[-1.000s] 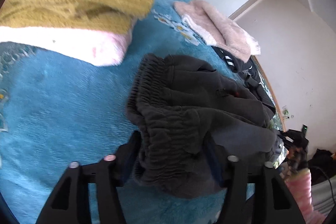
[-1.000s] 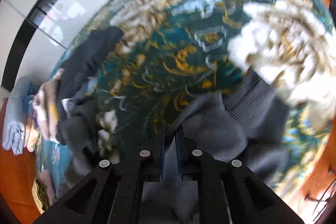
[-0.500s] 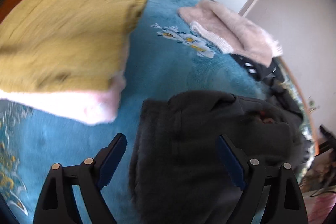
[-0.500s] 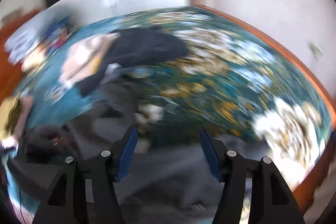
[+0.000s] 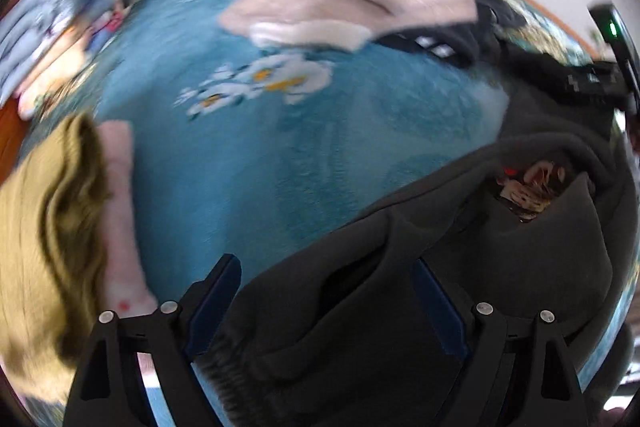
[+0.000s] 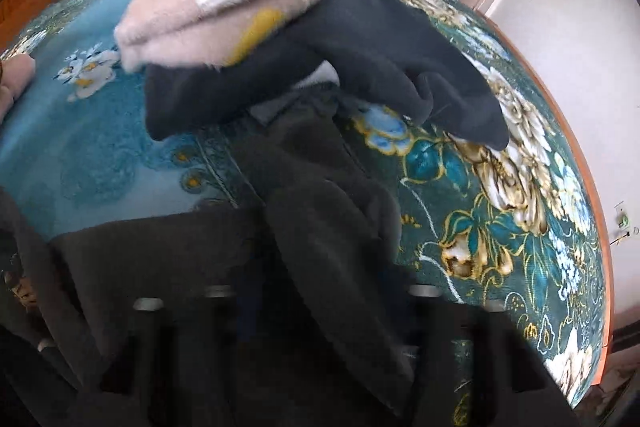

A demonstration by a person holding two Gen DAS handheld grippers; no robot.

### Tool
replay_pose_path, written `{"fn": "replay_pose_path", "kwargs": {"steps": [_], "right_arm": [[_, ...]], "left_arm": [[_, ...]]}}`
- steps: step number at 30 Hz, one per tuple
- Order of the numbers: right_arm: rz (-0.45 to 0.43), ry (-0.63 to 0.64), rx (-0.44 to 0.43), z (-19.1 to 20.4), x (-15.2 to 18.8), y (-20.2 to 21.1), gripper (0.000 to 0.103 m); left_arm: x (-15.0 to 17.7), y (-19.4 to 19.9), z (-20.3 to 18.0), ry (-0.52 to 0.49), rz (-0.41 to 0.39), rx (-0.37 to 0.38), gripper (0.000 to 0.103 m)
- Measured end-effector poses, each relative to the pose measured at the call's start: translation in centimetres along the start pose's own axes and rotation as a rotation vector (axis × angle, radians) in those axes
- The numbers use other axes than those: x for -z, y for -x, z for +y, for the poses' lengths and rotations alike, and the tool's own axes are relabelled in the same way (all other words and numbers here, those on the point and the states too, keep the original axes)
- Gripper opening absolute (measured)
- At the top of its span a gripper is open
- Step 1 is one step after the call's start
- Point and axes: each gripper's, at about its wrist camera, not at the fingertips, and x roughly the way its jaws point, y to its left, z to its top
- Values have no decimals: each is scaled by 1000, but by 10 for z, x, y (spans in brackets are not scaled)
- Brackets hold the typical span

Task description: Fold clothes

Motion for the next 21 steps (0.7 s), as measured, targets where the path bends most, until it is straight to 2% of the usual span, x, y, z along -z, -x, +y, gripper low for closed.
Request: {"fn": "replay_pose_path", "kwargs": {"steps": [1, 2, 6, 8, 9, 10, 11, 12, 13, 15, 18, 21], "right_arm": [[-9, -28, -17, -8, 1, 2, 22], [-47, -97, -57, -26, 3, 9, 10], [-198, -374, -214, -98, 10, 35, 7], [-241, -515, -268, -133, 20, 38, 6], [-249, -588, -284, -150, 27, 36, 6], [-257, -660, -300, -168, 35, 34, 6], [-265, -733, -317, -185, 42, 31, 6], [-269, -801, -331, -201, 50, 29, 6], [-241, -826, -329, -205, 58, 22, 6], [-184, -875, -332, -211, 75, 10, 6], [-188, -954, -391, -218, 99, 12, 6], [-214, -1007, -433, -225, 115, 46, 6]], "left_arm": [[-4, 0, -6, -30, 0, 7, 89], [-8, -2, -12, -54, 3, 17, 89], [-24, -15, -32, -123, 20, 52, 89], [-31, -24, -38, -133, 34, 59, 77], [-34, -28, -39, -131, 40, 68, 58], [-37, -32, -38, -113, 47, 88, 51], [-39, -33, -35, -90, 44, 105, 48], [-41, -34, -33, -67, 35, 119, 39], [-43, -34, -30, -44, 25, 132, 33], [-44, -28, -24, 6, 1, 168, 27], [-42, -11, -12, 78, -40, 245, 20], [-35, 27, 4, 119, -127, 341, 18]]}}
